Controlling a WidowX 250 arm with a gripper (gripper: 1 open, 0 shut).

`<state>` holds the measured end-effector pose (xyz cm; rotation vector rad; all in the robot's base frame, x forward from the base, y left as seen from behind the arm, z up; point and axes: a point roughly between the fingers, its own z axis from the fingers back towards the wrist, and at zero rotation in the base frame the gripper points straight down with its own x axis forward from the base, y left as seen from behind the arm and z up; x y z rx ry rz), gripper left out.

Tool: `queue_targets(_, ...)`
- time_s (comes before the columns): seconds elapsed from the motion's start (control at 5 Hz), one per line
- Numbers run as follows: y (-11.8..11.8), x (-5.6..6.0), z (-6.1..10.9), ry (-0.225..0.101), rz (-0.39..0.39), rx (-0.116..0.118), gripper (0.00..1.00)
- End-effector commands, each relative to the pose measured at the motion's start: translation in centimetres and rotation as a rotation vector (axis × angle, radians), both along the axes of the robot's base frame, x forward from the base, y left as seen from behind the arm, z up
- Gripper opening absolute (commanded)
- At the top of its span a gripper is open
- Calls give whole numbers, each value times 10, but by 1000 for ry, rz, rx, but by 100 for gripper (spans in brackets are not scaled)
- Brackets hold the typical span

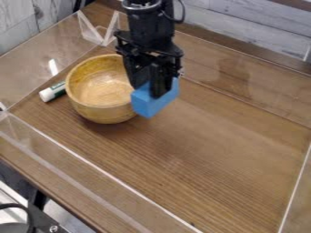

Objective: Remove the blue block from inside the brown bowl and put it on the table

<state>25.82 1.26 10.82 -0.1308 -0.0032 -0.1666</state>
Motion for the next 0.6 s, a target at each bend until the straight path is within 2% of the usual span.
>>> queue_targets(0.0, -5, 1, 15, -66, -12, 1, 0)
queue_targets(0.4, -14, -3, 13, -73, -23, -7, 0)
